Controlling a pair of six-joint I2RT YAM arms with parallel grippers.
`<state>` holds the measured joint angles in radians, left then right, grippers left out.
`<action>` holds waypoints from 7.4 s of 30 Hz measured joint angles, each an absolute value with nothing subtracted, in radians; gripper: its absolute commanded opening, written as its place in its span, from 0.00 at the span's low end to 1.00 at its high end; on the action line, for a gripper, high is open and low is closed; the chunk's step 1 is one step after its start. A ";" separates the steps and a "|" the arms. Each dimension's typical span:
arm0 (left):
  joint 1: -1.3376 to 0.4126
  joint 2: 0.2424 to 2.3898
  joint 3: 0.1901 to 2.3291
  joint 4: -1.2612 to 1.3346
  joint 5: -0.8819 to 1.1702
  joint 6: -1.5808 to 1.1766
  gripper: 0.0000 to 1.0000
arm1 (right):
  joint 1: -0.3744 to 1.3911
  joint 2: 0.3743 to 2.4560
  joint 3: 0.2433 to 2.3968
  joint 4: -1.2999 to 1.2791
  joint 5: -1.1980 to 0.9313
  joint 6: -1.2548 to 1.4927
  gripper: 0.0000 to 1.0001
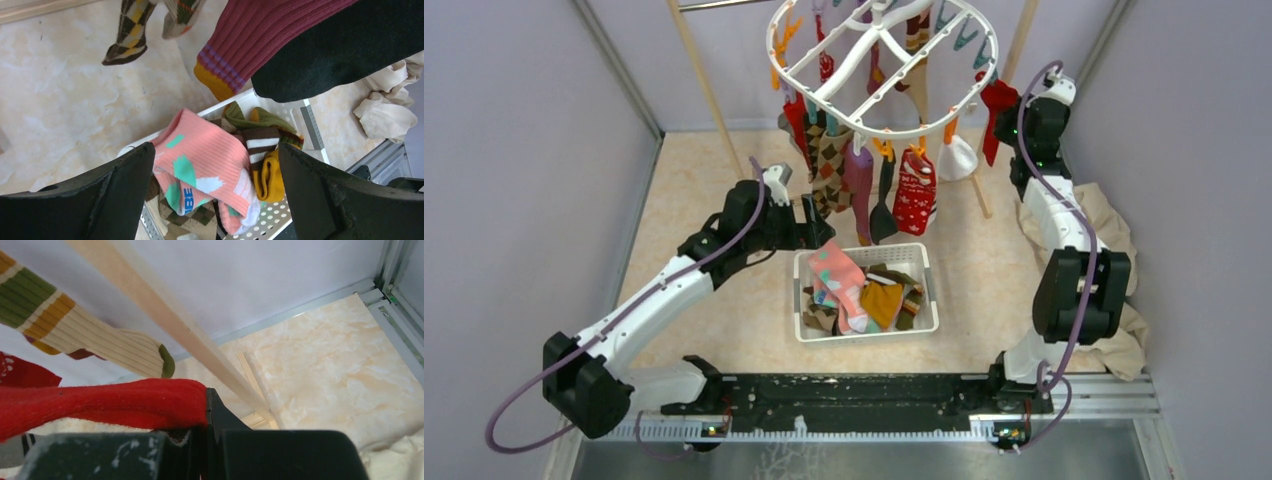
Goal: Remove the socks clipped to the hanger
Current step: Adjust the hanger on the clothesline, then remove the sock from the hanger.
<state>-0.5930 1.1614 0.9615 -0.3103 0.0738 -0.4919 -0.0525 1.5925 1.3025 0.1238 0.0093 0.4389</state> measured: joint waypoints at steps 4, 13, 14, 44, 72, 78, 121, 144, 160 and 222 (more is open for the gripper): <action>-0.593 1.212 0.990 -0.285 0.085 -0.471 0.99 | -0.082 1.665 1.376 0.109 -0.034 0.440 0.00; -0.629 1.290 1.052 -0.205 0.102 -0.437 0.97 | -0.121 1.715 1.442 0.066 -0.124 0.451 0.06; -0.640 1.308 1.069 -0.196 0.103 -0.431 0.97 | -0.121 1.715 1.441 0.060 -0.138 0.454 0.06; -0.744 1.578 1.282 -0.060 0.058 -0.245 0.94 | 0.058 1.039 1.183 -0.302 -0.296 0.441 0.56; -0.744 1.576 1.282 -0.061 0.038 -0.234 0.93 | 0.541 0.903 0.978 -0.289 -0.250 0.250 0.54; -0.744 1.545 1.282 -0.071 0.033 -0.235 0.94 | 0.550 0.915 0.892 -0.213 -0.113 0.246 0.54; -0.768 1.143 1.143 -0.232 0.044 -0.321 0.94 | 0.562 1.119 0.763 0.138 -0.014 0.256 0.00; -0.771 1.073 1.011 -0.178 0.163 -0.340 0.95 | 0.563 0.993 0.912 -0.128 -0.086 0.284 0.70; -0.771 1.073 1.008 -0.181 0.167 -0.344 0.99 | 0.563 1.066 0.804 -0.050 -0.054 0.200 0.70; -0.771 1.011 0.966 -0.210 0.174 -0.344 0.99 | 0.563 1.417 0.821 0.261 -0.151 0.289 0.13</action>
<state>-0.7708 1.0111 0.9657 -0.2096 0.1741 -0.3435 0.5629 1.4170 0.8207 0.2611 -0.1509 0.2893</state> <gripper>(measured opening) 0.987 0.221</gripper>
